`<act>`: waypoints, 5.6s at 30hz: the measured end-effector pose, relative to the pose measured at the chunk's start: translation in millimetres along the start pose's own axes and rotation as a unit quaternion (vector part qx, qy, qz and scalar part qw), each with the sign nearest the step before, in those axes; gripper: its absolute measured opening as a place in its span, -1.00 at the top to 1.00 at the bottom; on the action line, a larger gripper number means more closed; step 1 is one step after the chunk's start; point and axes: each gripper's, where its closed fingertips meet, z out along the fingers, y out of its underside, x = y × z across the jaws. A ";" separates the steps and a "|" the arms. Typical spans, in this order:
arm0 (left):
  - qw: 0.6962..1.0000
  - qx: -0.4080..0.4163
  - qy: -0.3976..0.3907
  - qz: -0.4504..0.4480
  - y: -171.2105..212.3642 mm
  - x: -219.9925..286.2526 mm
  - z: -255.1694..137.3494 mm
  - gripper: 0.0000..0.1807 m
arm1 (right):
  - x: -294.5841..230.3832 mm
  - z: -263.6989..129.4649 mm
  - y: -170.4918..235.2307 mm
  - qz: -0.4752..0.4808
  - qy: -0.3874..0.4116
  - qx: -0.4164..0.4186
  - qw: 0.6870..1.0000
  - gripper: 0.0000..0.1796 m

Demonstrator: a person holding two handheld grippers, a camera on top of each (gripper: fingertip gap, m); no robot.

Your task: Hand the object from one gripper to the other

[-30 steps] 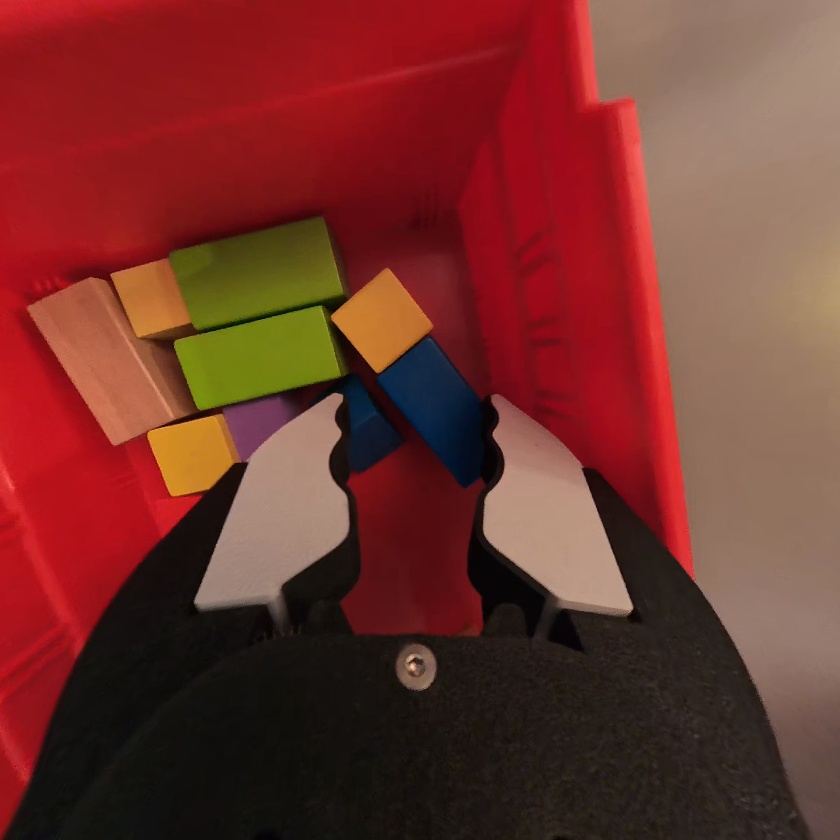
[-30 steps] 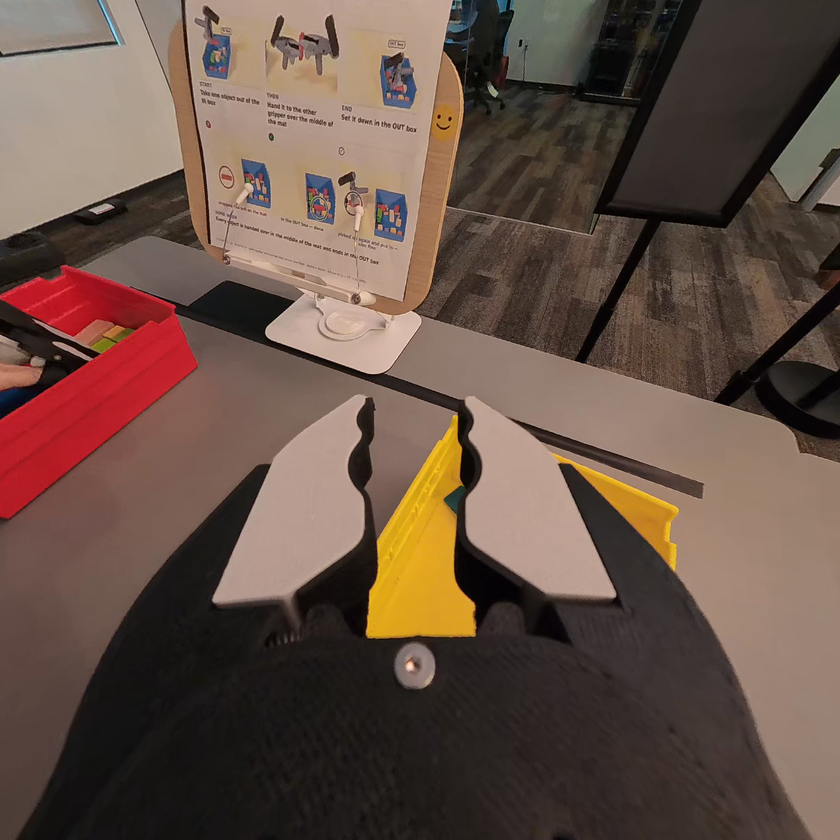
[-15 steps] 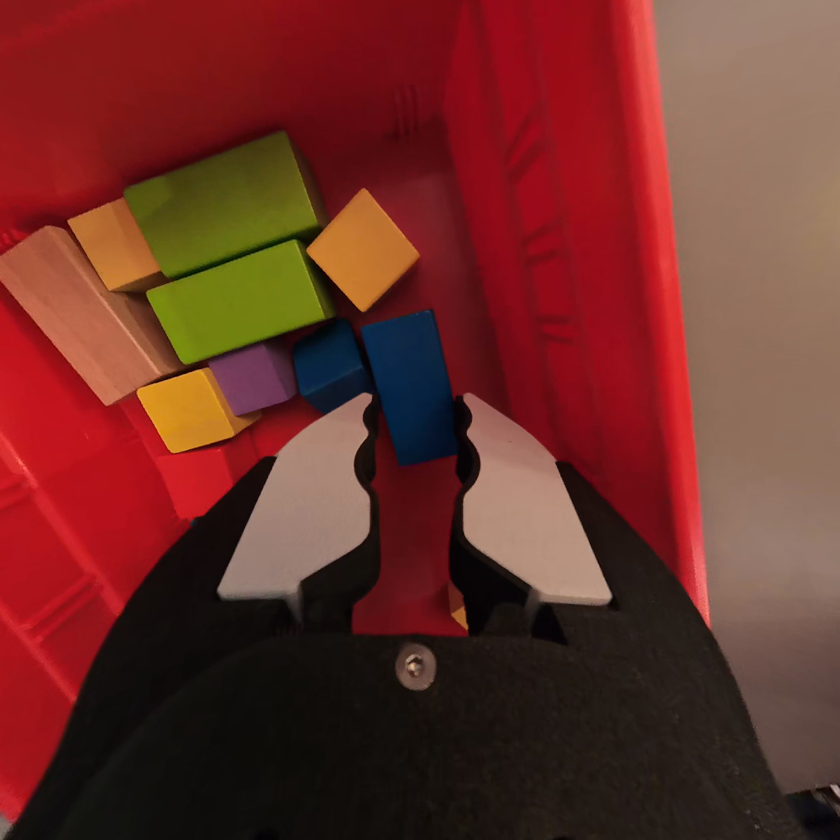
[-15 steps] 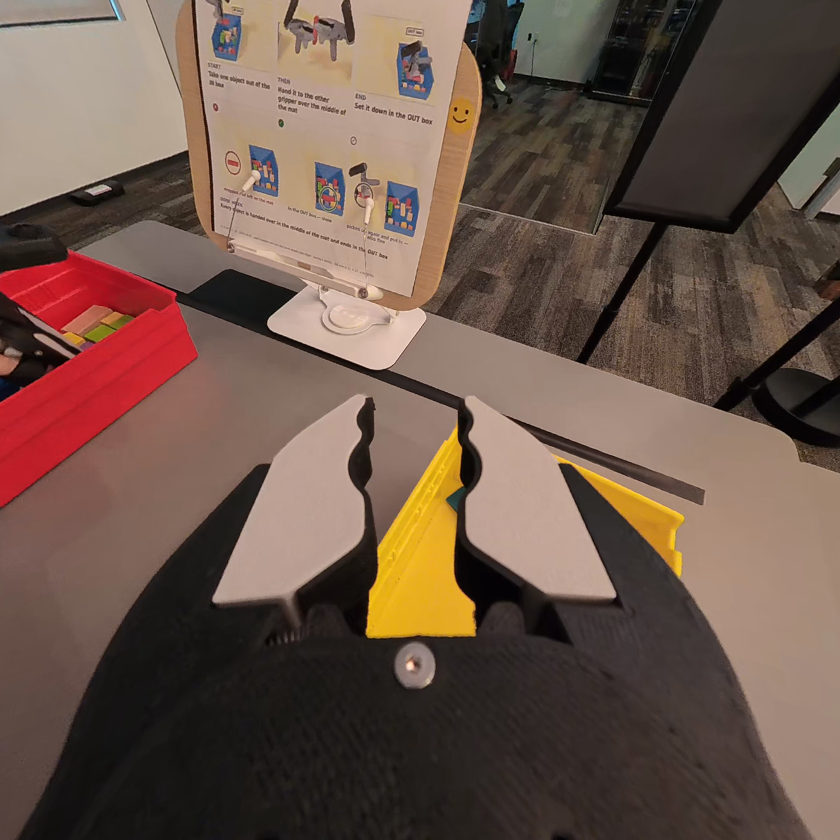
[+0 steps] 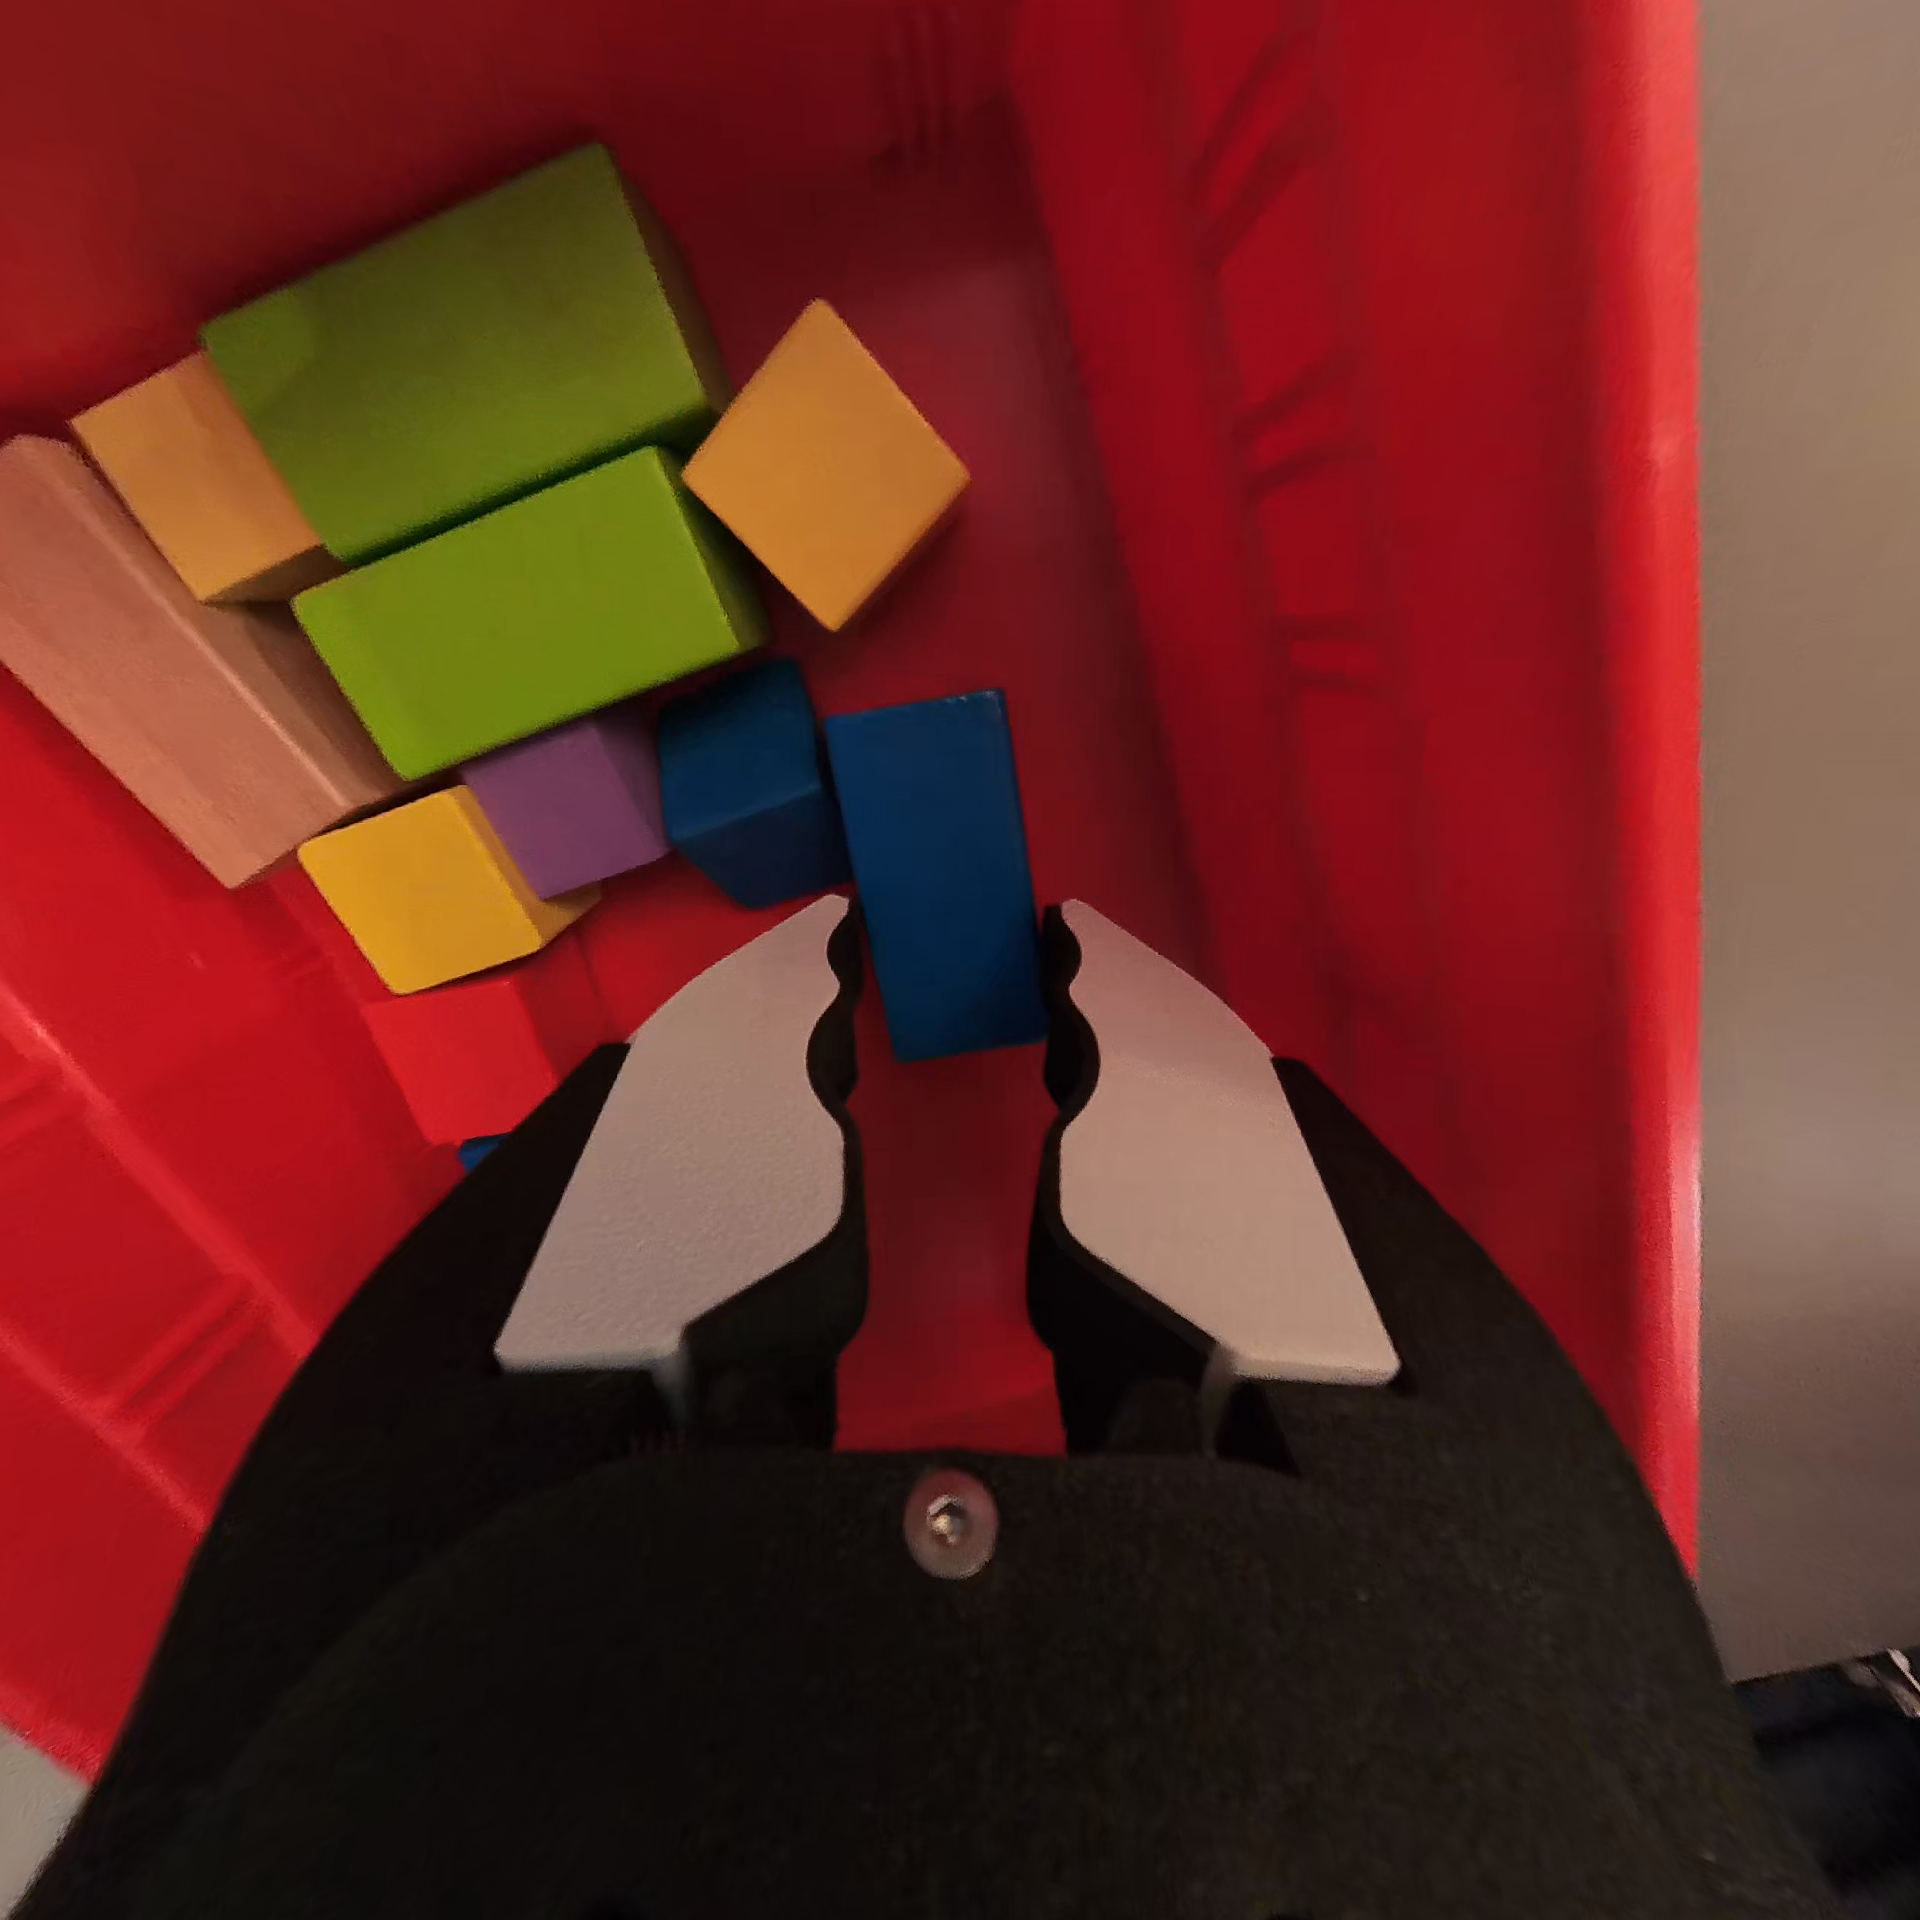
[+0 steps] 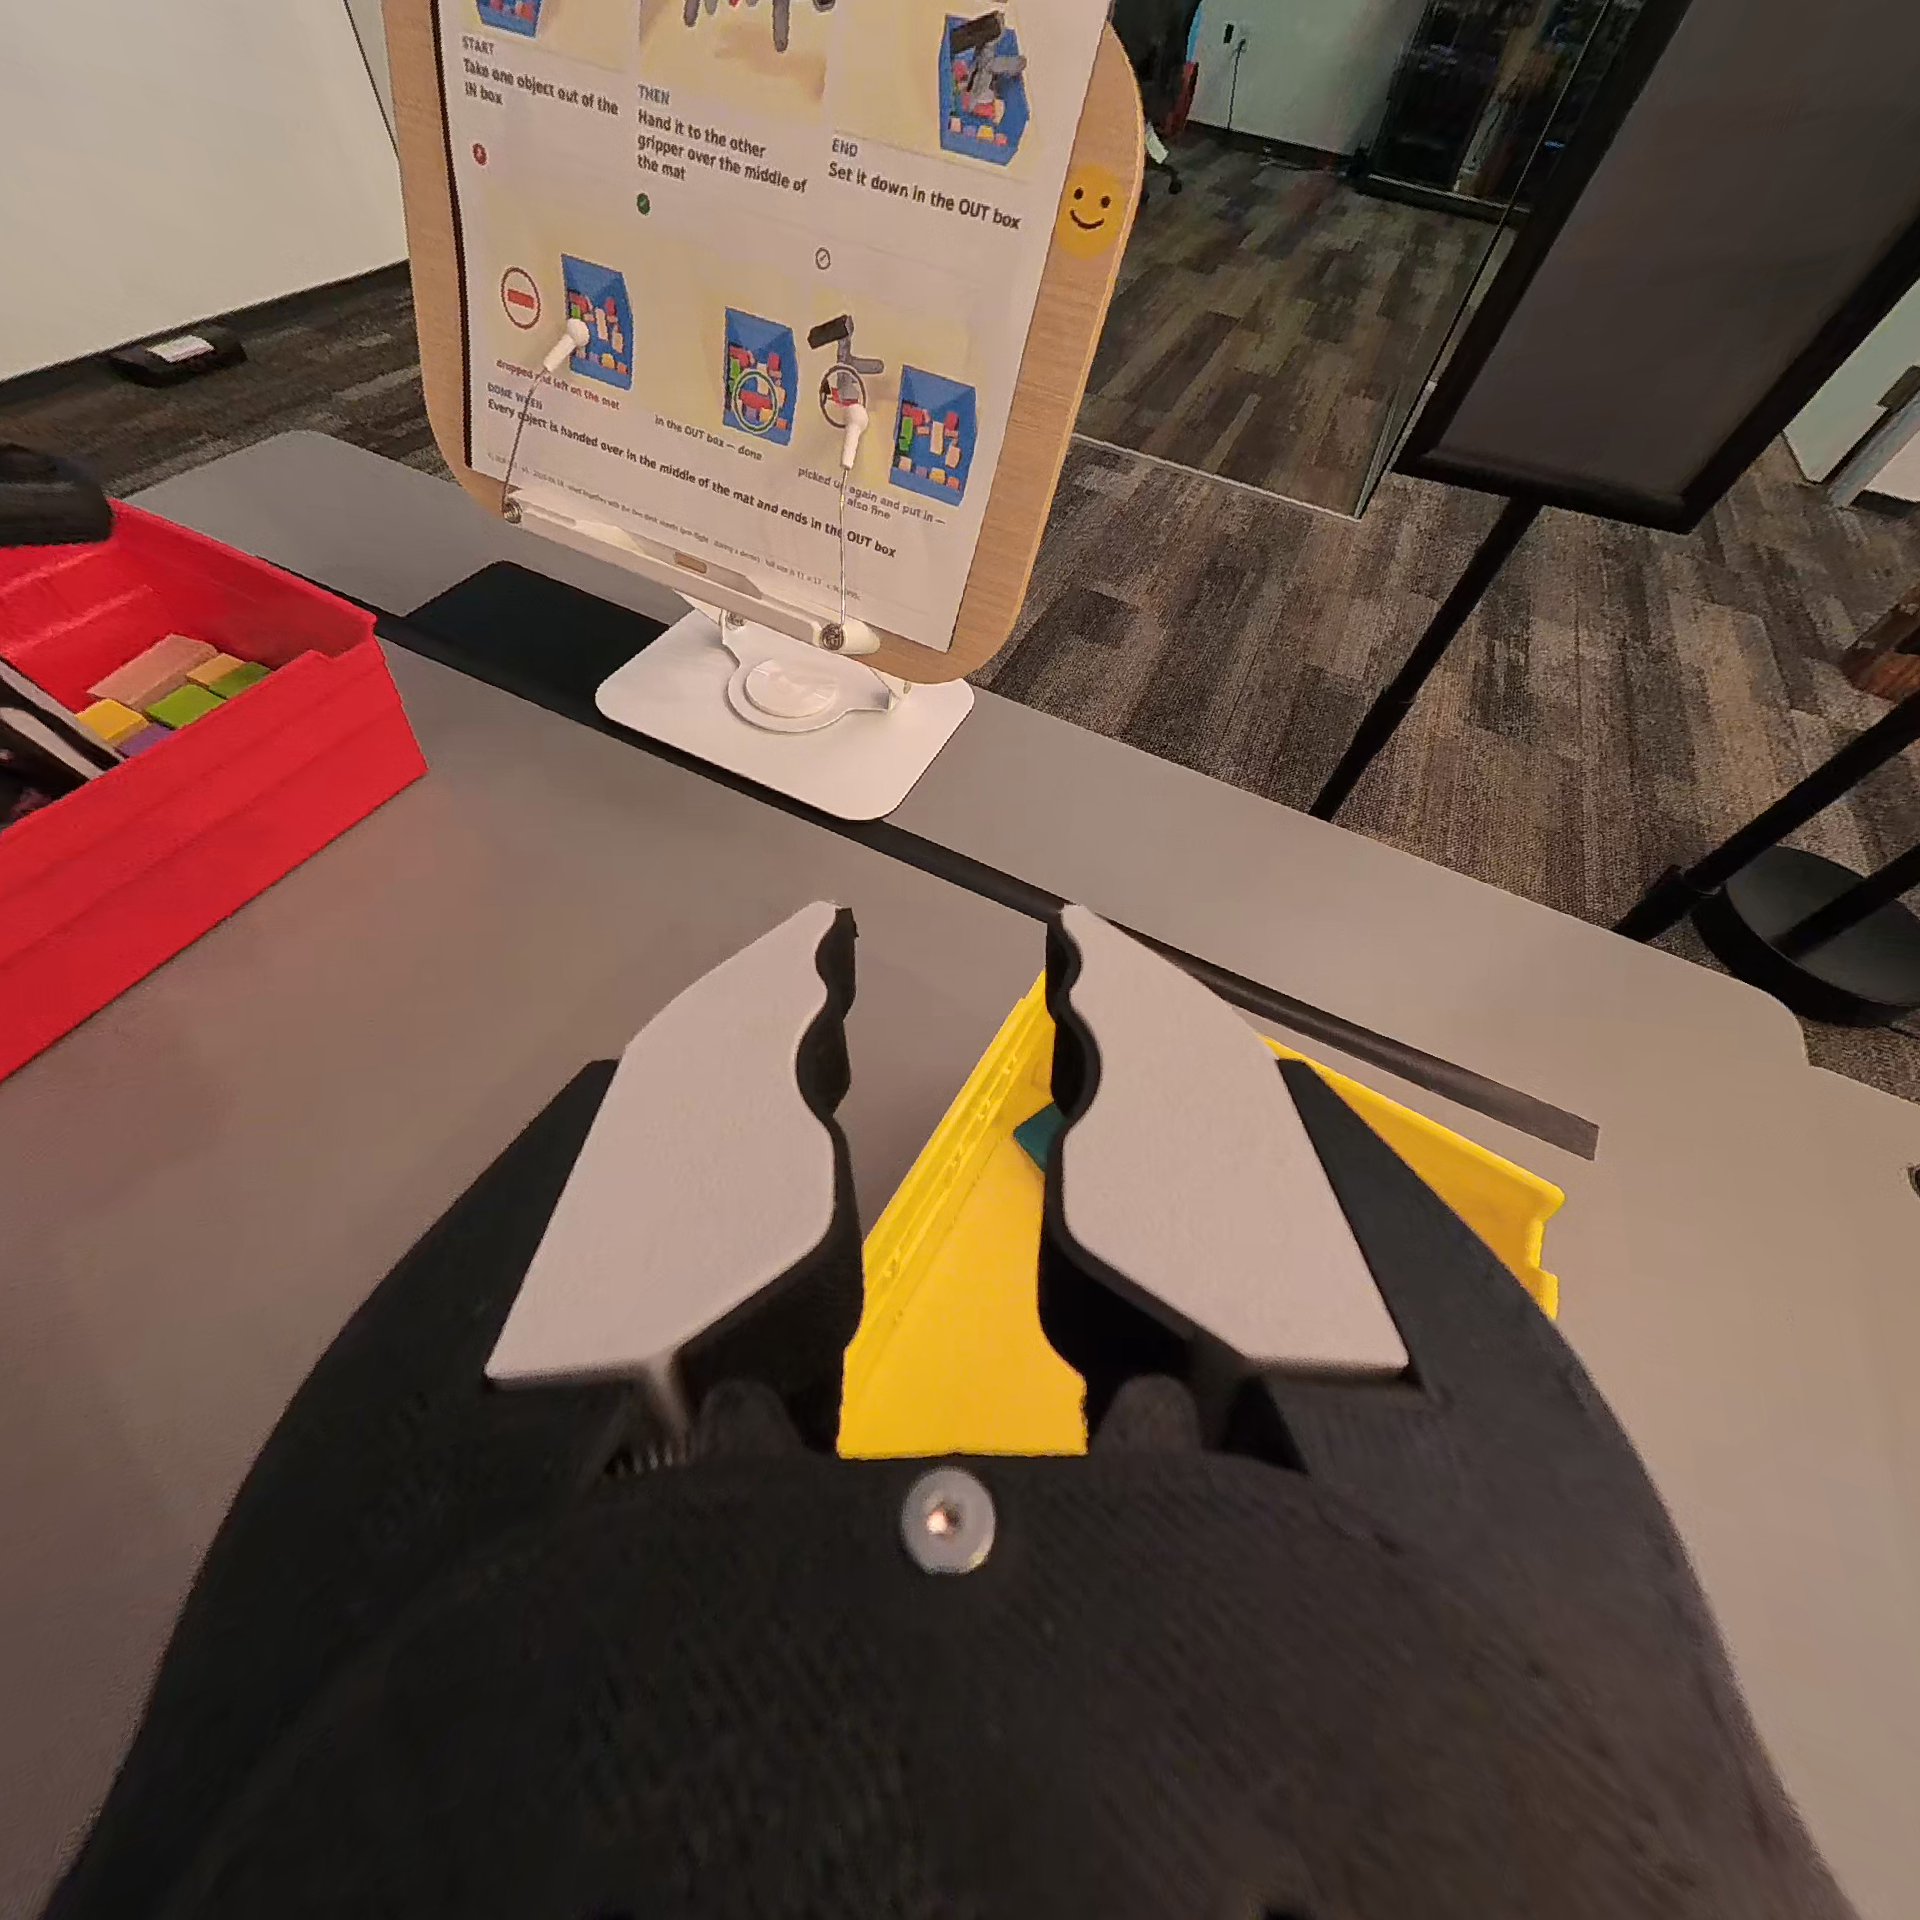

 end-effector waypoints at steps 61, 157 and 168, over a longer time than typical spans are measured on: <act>0.687 0.452 0.519 0.234 -2.5 183.2 -279.8 0.62 | -146.1 5.0 -41.8 -0.101 -0.259 0.113 0.954 0.63; 0.968 0.245 0.036 -0.046 -2.3 -38.7 -119.0 0.70 | -1.0 -16.9 -21.5 -0.343 0.023 0.055 0.937 0.56; 0.995 -0.018 -0.032 -0.088 54.2 -61.6 -36.9 0.69 | -57.1 -20.8 -18.7 -0.361 -0.032 0.124 0.924 0.57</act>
